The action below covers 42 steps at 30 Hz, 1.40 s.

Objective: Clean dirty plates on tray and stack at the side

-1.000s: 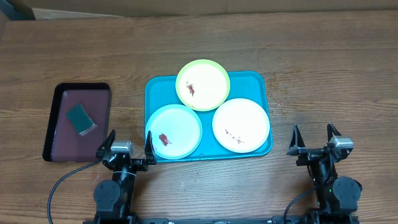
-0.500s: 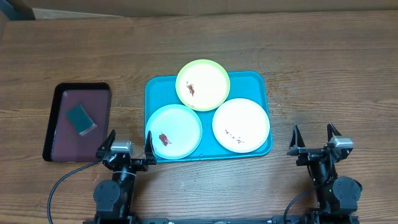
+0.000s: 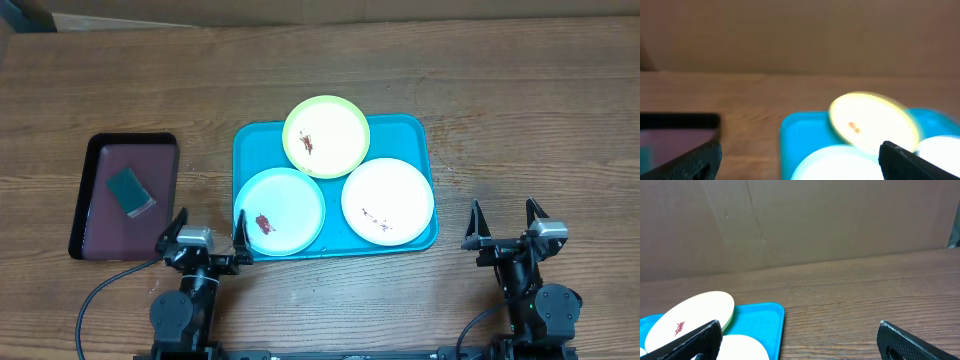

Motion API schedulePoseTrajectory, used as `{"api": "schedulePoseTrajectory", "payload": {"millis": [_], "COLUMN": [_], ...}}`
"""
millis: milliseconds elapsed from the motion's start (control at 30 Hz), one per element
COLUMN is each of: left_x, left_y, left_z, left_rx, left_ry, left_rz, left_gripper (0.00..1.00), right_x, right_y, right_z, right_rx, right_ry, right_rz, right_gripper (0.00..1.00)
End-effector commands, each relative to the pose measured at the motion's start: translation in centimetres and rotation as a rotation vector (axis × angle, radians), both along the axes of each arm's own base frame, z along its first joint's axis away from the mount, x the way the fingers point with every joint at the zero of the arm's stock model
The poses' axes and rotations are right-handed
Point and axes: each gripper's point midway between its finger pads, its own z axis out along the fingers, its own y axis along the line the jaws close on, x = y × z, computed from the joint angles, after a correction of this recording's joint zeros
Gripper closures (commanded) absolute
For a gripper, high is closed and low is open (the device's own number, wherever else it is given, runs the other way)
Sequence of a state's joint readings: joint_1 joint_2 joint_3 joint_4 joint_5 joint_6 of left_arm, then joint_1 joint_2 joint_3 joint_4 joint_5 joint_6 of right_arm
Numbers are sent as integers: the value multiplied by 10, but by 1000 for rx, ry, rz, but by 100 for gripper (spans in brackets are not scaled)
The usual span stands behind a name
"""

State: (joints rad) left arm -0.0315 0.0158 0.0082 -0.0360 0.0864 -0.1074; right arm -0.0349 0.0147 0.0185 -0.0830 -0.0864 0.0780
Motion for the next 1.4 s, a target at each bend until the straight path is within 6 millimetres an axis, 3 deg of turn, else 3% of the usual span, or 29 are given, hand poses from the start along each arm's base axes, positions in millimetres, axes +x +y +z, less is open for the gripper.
{"api": "schedulePoseTrajectory", "payload": {"millis": [0, 133, 267, 433, 567, 633, 800, 900, 1000, 1100, 1233, 1367], "left_x": [-11, -16, -22, -28, -26, -21, -7, 2, 20, 37, 46, 49], "left_y": [-43, -54, -49, -20, 18, 37, 85, 110, 113, 117, 144, 168], "left_z": [8, 25, 73, 126, 154, 154, 132, 142, 150, 143, 128, 109], "left_rx": [-221, -269, -190, 1, 54, 50, 111, 151, 146, 100, 29, -67], "left_ry": [19, -31, -217, -313, -246, -135, 230, 345, 392, 430, 465, 519], "left_rz": [-247, -324, -316, -120, 108, 217, 499, 671, 685, 691, 780, 765], "left_gripper": [0, 0, 0, 0, 0, 0, 0, 0, 0, 0, 0, 0], "right_x": [0, 0, 0, 0, 0, 0, 0, 0, 0, 0, 0, 0], "right_y": [-3, -3, -3, -3, -3, -3, -3, -3, -3, -3, -3, -3], "right_z": [-1, -1, -1, -1, -1, -1, -1, -1, -1, -1, -1, -1], "right_rx": [-1, -1, -1, -1, -1, -1, -1, -1, -1, -1, -1, -1], "right_ry": [-7, -7, -7, -7, -7, -7, -7, -7, -7, -7, -7, -7], "right_rz": [-13, -13, -13, -13, -13, -13, -13, -13, -13, -13, -13, -13], "right_gripper": [0, 0, 0, 0, 0, 0, 0, 0, 0, 0, 0, 0]}}
